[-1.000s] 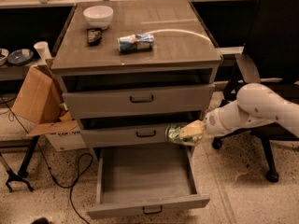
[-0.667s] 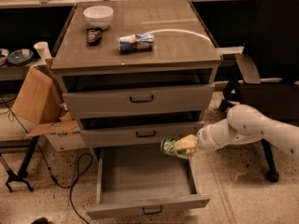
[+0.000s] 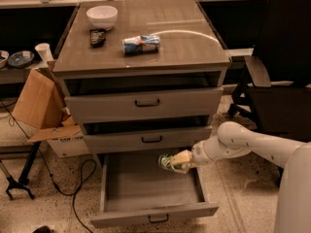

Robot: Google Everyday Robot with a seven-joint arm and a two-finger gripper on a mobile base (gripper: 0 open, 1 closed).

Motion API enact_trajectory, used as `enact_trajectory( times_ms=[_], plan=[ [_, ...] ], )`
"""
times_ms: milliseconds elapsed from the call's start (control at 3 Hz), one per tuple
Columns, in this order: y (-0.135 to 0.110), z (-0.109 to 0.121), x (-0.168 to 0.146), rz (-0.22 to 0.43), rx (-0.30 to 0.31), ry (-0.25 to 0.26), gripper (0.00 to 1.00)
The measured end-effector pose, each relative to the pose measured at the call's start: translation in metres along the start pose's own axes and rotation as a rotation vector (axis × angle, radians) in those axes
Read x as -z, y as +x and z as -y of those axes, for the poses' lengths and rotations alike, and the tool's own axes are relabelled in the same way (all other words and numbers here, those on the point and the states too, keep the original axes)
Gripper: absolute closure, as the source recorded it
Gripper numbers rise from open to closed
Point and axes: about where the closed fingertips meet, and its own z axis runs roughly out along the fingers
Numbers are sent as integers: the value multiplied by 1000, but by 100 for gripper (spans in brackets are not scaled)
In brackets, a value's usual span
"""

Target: Place green can into bottom drawer

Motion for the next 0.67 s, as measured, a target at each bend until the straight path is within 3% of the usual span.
enact_trajectory(
  times_ms=[667],
  plan=[
    [1, 4, -13, -7, -2, -19, 100]
  ],
)
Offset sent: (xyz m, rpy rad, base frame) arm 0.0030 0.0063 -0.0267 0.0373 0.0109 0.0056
